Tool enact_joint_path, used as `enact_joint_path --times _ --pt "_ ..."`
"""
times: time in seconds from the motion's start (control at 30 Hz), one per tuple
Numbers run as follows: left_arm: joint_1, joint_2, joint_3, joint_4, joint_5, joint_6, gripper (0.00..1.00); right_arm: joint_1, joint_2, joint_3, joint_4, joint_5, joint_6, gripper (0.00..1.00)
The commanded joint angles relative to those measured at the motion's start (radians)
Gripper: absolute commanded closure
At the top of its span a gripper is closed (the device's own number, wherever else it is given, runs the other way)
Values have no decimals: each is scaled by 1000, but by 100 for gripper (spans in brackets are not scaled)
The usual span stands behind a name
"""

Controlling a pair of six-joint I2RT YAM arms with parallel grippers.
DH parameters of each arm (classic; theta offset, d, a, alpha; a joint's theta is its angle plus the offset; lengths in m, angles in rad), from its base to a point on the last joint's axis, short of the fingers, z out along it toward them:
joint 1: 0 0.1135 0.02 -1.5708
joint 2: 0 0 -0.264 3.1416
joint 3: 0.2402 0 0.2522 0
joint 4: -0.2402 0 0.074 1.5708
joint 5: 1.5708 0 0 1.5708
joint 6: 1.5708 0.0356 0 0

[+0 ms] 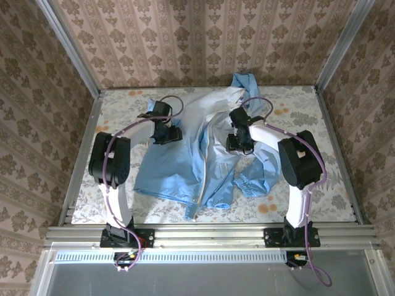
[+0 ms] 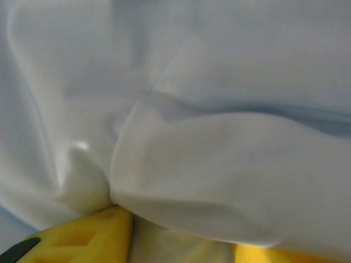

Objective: Zip up the jacket

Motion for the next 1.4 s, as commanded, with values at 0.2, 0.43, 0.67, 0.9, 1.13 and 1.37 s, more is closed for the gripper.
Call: enact_joint_path --times 0.2,0.43,0.67,0.9,1.13,1.37 --pt "201 -133 -298 64 38 -70 54 -51 264 360 -148 -2 -44 59" --pt "340 -218 -423 88 56 -73 57 -97 468 710 -298 38 -92 60" --pt "380 -242 -439 85 50 -92 57 -117 534 941 -408 67 -133 61" --pt "367 -366 -410 0 60 -29 58 -73 301 712 -345 29 -145 57" --pt "312 -566 -384 -204 -9 50 57 18 -48 252 -182 12 -112 57" --pt "70 -700 -523 -248 -68 -29 58 180 -195 -48 -82 -20 -1 58"
